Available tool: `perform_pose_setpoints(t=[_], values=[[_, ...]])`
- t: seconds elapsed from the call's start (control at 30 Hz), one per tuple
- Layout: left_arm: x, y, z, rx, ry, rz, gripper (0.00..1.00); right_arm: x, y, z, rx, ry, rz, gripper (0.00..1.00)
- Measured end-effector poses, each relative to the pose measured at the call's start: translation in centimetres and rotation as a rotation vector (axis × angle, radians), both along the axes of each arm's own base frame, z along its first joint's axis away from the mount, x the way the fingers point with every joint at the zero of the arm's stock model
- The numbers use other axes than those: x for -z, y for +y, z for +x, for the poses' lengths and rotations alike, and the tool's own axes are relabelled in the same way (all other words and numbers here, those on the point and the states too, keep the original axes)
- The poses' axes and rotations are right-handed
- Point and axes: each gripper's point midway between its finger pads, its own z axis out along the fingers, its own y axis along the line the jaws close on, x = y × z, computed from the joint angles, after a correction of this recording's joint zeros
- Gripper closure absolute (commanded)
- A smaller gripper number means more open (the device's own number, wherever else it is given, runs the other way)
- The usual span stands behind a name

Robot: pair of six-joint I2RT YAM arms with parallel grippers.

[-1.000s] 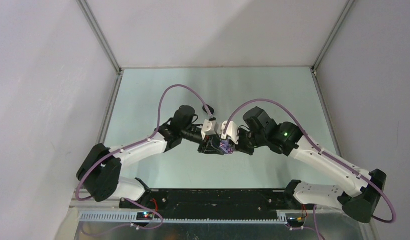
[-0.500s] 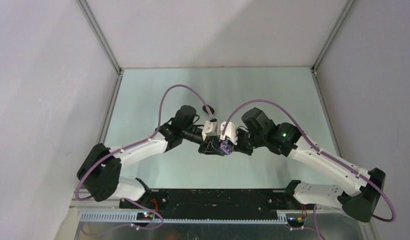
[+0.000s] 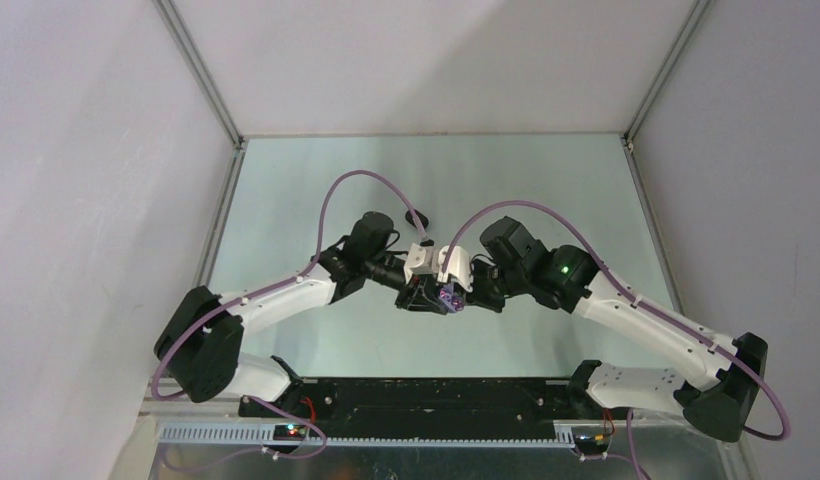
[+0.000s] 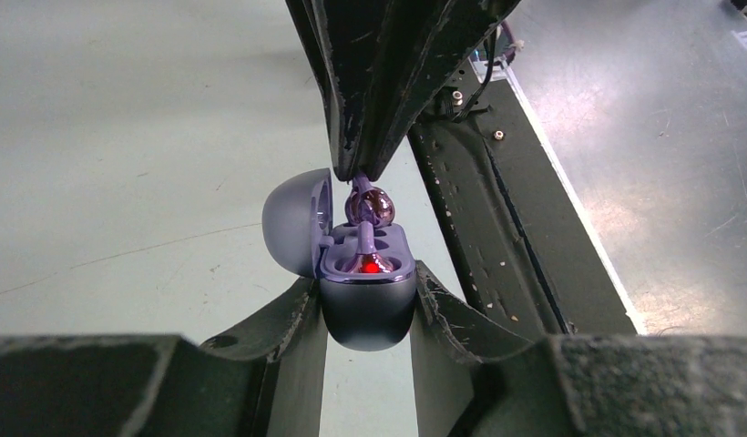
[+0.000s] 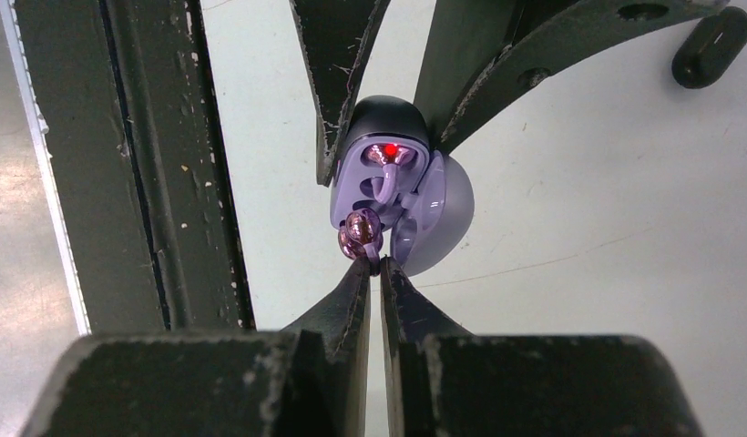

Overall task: Insert the wireless bluetooth earbuds into the charging case
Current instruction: Place the earbud in the charging case.

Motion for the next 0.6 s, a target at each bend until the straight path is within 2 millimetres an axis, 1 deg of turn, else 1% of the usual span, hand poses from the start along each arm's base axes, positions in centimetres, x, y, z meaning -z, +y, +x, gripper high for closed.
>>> perform_pose_setpoints(t=[0.6], values=[[0.13,0.16,-0.09,0.009,-0.008,0.011,0.96,0.03,-0.03,-0.30,-0.008,0.010,0.000,0.89]])
